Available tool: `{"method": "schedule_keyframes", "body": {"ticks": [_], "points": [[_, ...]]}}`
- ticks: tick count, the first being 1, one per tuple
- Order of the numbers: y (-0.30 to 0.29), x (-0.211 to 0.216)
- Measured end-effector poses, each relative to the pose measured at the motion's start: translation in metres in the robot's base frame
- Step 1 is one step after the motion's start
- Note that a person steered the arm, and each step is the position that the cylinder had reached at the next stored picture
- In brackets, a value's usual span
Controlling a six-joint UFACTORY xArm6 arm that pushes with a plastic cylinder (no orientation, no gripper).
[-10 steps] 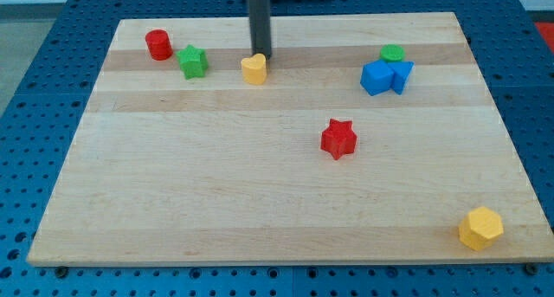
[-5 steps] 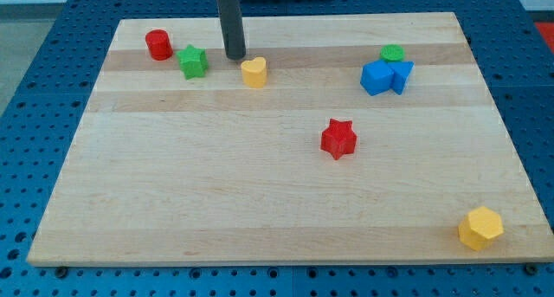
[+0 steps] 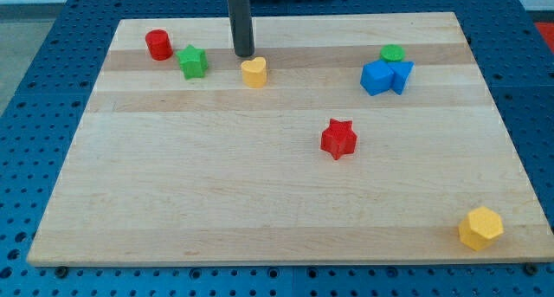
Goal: Slide the green star towards the down
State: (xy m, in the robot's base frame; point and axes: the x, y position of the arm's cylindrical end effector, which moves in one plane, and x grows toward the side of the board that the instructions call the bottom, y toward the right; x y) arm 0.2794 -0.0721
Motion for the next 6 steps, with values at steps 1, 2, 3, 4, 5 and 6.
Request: {"method": "schedule_keyframes", "body": {"ticks": [1,2,3,4,5,6], "points": [[0.000,0.000],[0.000,0.000],[0.000,-0.003],[-0.004,0.001],[-0.010,-0.021],[-0.058,-0.024]]}}
